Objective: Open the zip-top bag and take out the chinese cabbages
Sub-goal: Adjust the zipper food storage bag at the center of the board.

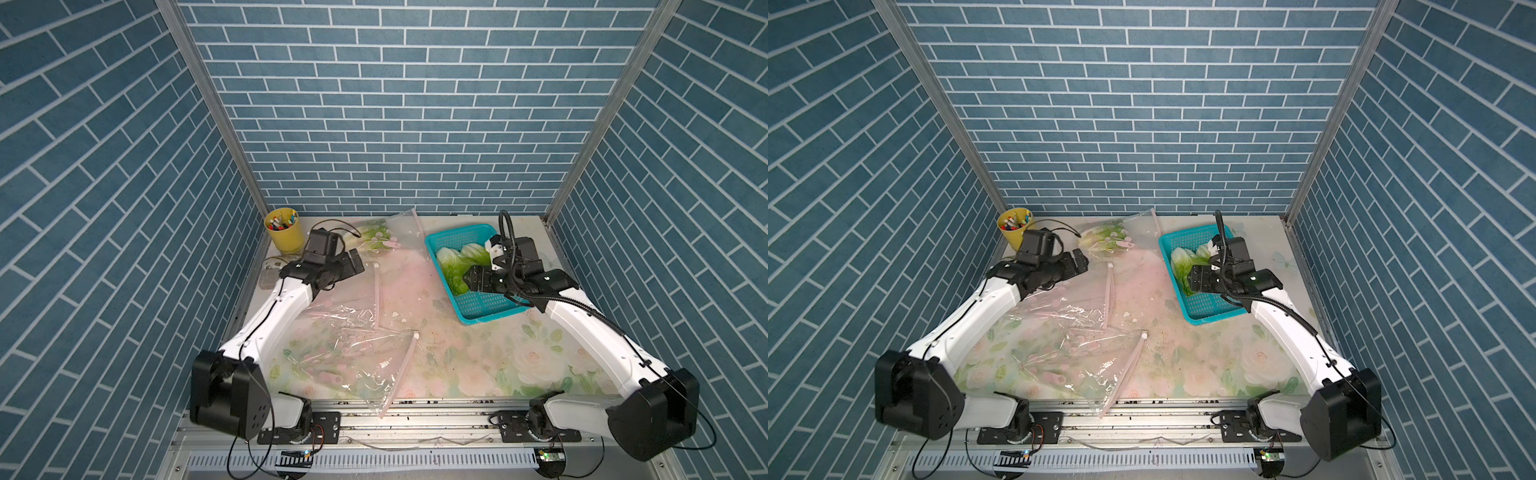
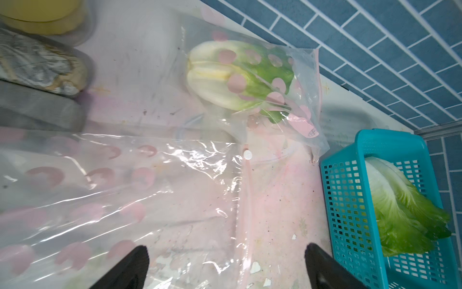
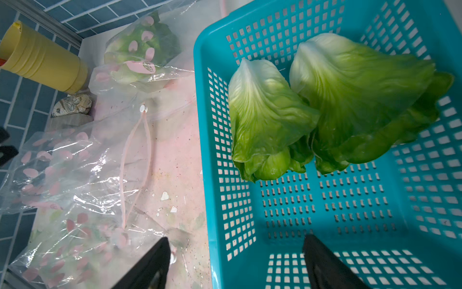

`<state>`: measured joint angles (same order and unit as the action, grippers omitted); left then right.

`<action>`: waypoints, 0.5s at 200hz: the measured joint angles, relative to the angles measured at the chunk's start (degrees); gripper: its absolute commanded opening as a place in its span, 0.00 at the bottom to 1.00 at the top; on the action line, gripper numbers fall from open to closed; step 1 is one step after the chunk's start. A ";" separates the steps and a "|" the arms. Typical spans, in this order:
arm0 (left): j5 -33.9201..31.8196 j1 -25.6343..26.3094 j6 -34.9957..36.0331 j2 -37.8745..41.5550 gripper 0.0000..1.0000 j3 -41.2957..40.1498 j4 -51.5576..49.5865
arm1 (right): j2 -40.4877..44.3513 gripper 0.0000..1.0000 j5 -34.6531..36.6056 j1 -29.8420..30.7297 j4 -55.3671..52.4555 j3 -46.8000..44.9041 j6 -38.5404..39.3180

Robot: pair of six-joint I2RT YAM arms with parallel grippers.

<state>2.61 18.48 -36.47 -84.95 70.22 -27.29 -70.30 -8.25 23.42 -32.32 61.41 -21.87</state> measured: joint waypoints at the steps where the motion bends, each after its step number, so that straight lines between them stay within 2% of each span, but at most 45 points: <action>1: -0.15 0.20 -0.11 -0.33 1.00 0.33 0.02 | 0.22 0.86 0.04 0.00 0.04 -0.15 0.15; 29: -3.15 5.68 -5.53 -13.40 1.00 12.68 1.05 | 4.13 0.95 2.71 0.00 0.24 -2.38 2.82; 48: -4.11 7.67 -9.94 -21.49 1.00 18.73 2.97 | 7.06 0.96 5.16 0.00 0.17 -3.39 4.33; 100: -9.11 10.95 -24.63 -35.21 1.00 23.08 9.07 | 12.17 0.96 7.93 0.00 -0.24 -4.72 7.58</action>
<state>-6.50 29.43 -61.10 -120.16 93.30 -18.22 -58.13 -0.32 23.42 -32.56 56.69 -14.28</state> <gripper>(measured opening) 0.996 0.962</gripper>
